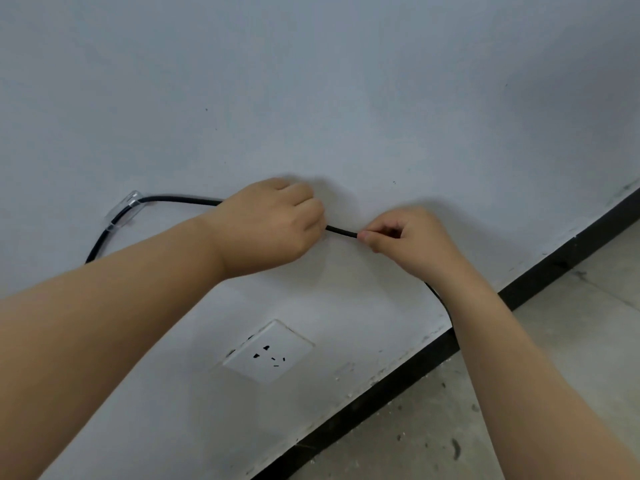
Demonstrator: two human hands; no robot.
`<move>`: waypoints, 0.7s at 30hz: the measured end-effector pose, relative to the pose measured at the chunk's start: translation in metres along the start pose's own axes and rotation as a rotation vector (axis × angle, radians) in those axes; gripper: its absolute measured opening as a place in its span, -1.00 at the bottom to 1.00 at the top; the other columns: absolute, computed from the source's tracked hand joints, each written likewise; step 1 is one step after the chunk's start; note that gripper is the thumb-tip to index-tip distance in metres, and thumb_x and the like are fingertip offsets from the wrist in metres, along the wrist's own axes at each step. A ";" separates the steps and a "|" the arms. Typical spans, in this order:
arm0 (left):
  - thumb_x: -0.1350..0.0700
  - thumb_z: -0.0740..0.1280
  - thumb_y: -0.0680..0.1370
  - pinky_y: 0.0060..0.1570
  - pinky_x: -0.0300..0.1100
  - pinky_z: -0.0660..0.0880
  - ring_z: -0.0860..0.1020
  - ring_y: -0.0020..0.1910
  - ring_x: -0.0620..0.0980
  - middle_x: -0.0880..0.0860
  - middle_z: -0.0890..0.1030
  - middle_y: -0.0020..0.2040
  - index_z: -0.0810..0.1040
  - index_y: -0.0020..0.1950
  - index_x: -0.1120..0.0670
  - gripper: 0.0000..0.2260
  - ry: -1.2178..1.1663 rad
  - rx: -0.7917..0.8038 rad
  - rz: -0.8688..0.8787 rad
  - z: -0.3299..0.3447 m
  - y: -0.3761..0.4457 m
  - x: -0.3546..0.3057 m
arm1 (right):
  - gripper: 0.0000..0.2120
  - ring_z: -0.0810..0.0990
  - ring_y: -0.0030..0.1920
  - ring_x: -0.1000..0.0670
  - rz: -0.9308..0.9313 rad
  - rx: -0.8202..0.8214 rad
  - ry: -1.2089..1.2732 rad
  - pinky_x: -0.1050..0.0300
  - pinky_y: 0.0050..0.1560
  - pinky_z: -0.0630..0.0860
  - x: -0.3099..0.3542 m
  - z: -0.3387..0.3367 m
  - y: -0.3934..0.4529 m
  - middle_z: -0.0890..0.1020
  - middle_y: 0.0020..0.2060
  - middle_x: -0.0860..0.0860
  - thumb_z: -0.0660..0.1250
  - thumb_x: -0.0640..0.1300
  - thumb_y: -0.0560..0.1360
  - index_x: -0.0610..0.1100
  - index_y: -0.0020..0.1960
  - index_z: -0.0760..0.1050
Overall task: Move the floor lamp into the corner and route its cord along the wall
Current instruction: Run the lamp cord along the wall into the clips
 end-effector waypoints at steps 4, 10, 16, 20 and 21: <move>0.43 0.34 0.30 -0.52 -0.22 0.51 0.53 -0.53 0.08 0.17 0.58 -0.50 0.61 -0.39 0.29 -0.89 -0.072 -0.009 -0.136 -0.001 -0.001 0.010 | -0.88 0.40 -0.46 0.20 -0.036 -0.172 0.039 0.45 -0.42 0.31 -0.008 -0.003 -0.005 0.44 -0.49 0.13 0.39 -0.15 0.38 -0.18 -0.27 0.52; 0.41 0.40 0.27 -0.24 -0.12 0.29 0.57 -0.51 0.06 0.08 0.61 -0.49 0.63 -0.39 0.16 -0.84 0.031 -0.085 -0.346 -0.001 -0.011 0.011 | -0.86 0.44 -0.41 0.27 -0.118 -0.294 0.205 0.49 -0.37 0.33 -0.018 0.007 -0.024 0.47 -0.44 0.15 0.32 -0.31 0.42 -0.13 -0.29 0.49; 0.37 0.52 0.23 -0.19 -0.10 0.23 0.62 -0.42 0.08 0.07 0.65 -0.46 0.64 -0.41 0.14 -0.84 -0.015 -0.171 -0.619 -0.006 -0.022 0.028 | -0.70 0.47 -0.42 0.30 -0.016 -0.296 0.402 0.51 -0.36 0.37 -0.034 0.035 -0.035 0.52 -0.42 0.15 0.32 -0.34 0.41 0.02 -0.37 0.49; 0.34 0.52 0.23 -0.18 -0.10 0.21 0.39 -0.22 0.03 0.07 0.66 -0.43 0.62 -0.45 0.10 -0.83 0.008 -0.338 -0.593 -0.012 -0.011 0.022 | -0.90 0.50 -0.37 0.24 0.038 -0.289 0.377 0.33 -0.23 0.47 -0.046 0.037 -0.042 0.54 -0.38 0.14 0.32 -0.31 0.42 -0.19 -0.22 0.58; 0.34 0.51 0.22 -0.19 -0.10 0.20 0.33 -0.23 0.02 0.07 0.65 -0.44 0.61 -0.46 0.10 -0.83 0.018 -0.293 -0.712 -0.013 -0.040 0.021 | -0.92 0.51 -0.35 0.21 0.038 -0.200 0.337 0.25 -0.19 0.49 -0.037 0.060 -0.047 0.55 -0.36 0.13 0.32 -0.32 0.42 -0.24 -0.18 0.59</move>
Point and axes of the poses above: each hand's wrist, its own y-axis towards the middle knuckle, its own z-axis out of the palm, x = y × z, the point moved 9 cm from there along y, towards the middle knuckle
